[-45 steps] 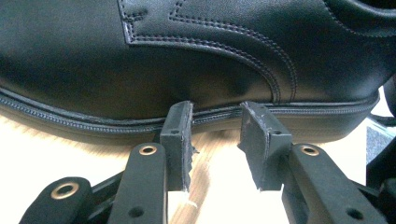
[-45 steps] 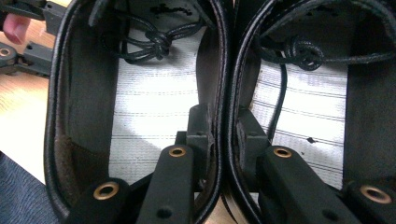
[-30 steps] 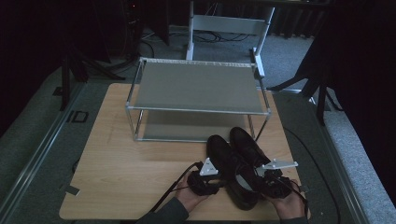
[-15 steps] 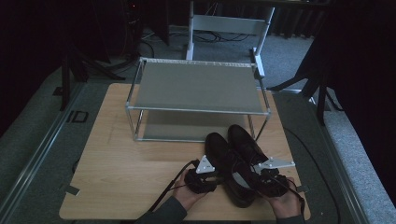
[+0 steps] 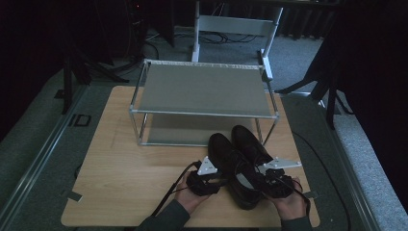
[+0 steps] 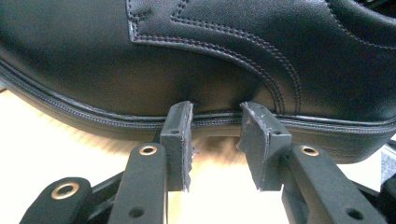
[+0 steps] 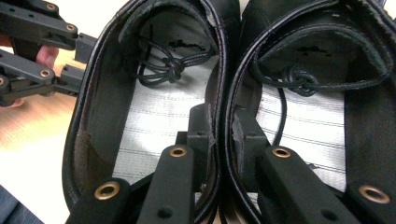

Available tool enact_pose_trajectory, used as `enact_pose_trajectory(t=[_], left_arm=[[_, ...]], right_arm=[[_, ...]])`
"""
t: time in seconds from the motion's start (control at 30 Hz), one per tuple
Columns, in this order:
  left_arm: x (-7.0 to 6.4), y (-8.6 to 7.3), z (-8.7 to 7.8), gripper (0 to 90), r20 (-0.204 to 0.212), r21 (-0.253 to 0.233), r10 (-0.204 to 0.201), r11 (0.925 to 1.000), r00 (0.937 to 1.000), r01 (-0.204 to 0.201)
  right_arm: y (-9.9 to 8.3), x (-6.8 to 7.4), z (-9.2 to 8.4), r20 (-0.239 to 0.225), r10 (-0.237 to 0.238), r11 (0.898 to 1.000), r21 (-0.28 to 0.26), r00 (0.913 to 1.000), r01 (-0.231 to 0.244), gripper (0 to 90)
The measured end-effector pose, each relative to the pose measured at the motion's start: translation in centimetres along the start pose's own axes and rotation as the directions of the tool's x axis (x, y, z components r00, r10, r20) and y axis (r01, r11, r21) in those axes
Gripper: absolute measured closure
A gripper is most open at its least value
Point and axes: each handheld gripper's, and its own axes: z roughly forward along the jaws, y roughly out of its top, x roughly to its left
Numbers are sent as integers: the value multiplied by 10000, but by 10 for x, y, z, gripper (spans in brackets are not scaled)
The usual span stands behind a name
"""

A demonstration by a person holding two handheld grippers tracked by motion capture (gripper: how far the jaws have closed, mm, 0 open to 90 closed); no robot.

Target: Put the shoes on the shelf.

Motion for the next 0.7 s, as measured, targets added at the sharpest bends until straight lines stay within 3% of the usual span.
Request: enact_pose_trajectory(t=[0.7], left_arm=[[18, 6, -6, 679, -432, -193, -132, 9997, 9990, 124]], right_arm=[[20, 7, 11, 168, 156, 9993, -342, 9997, -151, 798]])
